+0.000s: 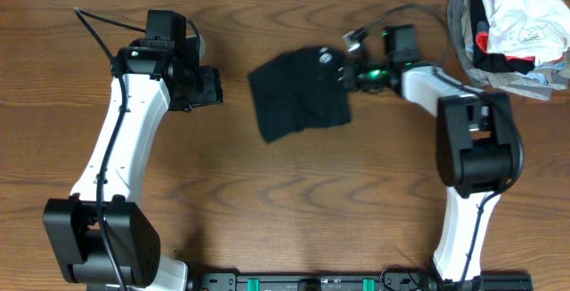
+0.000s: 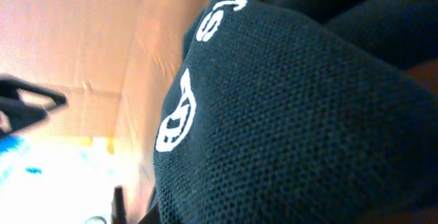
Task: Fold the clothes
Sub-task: 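Carry the folded shirt to the clothes pile at the far right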
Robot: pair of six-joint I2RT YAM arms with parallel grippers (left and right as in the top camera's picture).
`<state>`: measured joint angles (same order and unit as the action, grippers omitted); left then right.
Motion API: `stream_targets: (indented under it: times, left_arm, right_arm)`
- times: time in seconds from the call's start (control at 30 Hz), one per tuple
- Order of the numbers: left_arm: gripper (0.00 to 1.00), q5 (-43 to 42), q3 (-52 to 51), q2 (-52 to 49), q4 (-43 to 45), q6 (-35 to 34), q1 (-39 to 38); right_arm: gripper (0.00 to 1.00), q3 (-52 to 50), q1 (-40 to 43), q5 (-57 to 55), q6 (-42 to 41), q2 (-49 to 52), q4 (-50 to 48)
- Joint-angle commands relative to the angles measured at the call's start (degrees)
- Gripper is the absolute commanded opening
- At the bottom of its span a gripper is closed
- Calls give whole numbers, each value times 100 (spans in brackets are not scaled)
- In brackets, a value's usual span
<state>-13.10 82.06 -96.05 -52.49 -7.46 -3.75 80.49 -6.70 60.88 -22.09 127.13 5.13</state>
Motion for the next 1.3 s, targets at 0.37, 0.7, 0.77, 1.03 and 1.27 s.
stream_targets:
  times: [0.37, 0.7, 0.77, 1.03, 1.27]
  left_arm:
    - [58, 55, -59, -20, -17, -11, 20]
    - [58, 55, -59, -20, -15, -9, 20]
    - [58, 55, -59, -20, -15, -11, 20]
    - [58, 55, -59, -20, -15, -11, 20]
    - [58, 55, -59, -28, -13, -9, 20]
  right_arm:
    - [1, 1421, 1220, 232, -2977, 4, -2310]
    - [1, 2216, 2026, 103, -3567, 4, -2822]
    - [1, 2317, 2212, 83, -3613, 4, -2820]
    - [1, 2361, 2953, -435, -3620, 4, -2658]
    - [2, 2361, 3534, -1032, -3856, 4, -2682]
